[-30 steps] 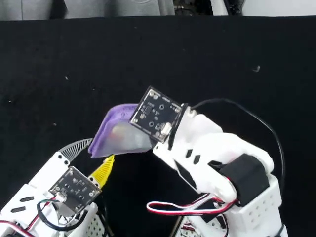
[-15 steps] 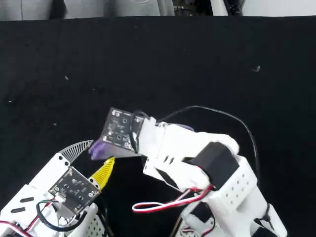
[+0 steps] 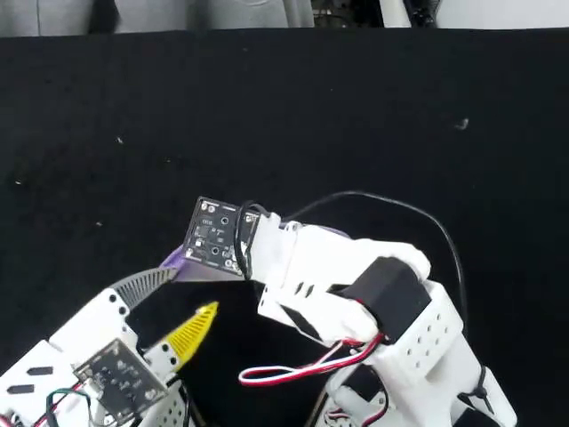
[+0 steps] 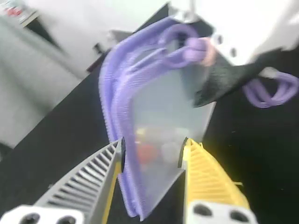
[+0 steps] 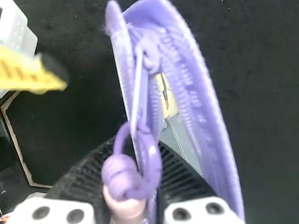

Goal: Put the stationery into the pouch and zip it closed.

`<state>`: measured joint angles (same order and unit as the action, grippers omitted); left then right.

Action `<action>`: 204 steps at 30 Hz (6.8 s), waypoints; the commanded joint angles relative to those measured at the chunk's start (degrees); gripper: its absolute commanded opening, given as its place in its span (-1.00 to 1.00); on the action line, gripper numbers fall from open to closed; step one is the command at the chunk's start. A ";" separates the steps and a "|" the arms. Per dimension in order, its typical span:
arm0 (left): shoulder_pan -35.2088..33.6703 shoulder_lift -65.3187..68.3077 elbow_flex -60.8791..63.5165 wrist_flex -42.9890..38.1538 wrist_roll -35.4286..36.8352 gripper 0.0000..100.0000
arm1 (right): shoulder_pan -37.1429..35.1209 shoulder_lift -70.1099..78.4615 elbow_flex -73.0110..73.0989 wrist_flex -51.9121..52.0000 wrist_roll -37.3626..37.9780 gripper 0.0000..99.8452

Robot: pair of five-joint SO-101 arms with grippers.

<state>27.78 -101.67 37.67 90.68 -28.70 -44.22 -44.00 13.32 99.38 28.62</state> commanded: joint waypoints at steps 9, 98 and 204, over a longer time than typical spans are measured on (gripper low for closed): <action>-7.25 0.00 -2.42 -5.80 0.62 -0.57 | -0.44 -0.75 -0.13 1.76 0.62 -0.98; -0.40 -2.99 7.78 0.70 6.59 -0.94 | 21.89 8.04 2.51 -42.46 11.96 -0.98; 7.52 -2.99 25.63 -19.25 -1.93 -0.94 | 4.84 -19.74 12.44 -3.34 8.26 -0.98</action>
<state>35.87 -104.66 62.64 72.75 -30.46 -42.37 -63.08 27.12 96.66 36.88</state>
